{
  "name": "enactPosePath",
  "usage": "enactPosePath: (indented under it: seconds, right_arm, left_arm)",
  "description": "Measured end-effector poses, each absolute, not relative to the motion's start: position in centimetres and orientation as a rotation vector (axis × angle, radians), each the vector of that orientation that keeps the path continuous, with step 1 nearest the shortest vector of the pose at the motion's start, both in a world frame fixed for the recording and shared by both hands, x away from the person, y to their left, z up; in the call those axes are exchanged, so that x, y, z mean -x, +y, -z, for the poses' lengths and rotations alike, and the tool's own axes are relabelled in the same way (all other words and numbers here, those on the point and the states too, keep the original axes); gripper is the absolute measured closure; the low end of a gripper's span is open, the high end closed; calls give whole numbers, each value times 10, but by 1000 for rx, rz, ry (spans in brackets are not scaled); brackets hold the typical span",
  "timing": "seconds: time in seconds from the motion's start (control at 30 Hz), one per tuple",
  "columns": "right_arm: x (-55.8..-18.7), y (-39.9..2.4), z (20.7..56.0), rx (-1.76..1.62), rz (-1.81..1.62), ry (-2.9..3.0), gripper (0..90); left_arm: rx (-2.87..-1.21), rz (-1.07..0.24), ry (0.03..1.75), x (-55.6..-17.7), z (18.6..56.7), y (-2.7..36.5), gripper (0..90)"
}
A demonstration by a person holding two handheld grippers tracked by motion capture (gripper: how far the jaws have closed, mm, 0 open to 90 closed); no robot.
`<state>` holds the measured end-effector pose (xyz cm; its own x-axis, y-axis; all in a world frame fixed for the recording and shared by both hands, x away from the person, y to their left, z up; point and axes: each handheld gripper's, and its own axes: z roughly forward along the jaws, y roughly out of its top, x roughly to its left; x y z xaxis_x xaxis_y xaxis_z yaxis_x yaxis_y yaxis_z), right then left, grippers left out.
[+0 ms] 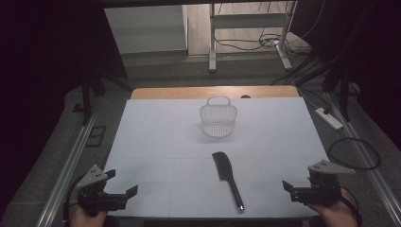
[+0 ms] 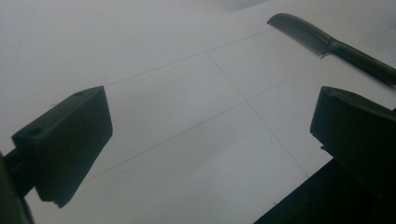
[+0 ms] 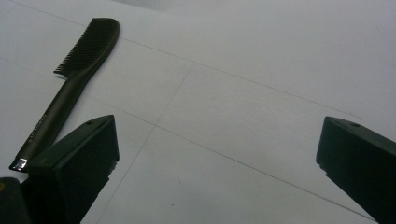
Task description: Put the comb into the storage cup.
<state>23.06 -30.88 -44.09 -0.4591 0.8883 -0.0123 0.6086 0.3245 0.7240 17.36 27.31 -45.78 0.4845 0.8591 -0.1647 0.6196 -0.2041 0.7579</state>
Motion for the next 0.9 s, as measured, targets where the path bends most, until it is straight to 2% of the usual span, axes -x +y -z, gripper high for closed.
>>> enactPosePath:
  seconds: [0.9]
  right_arm:
    - [-231, -304, 441, -1251, -919, 2250, 0]
  left_arm:
    - [-1887, -313, 1243, -176, 459, 280, 4]
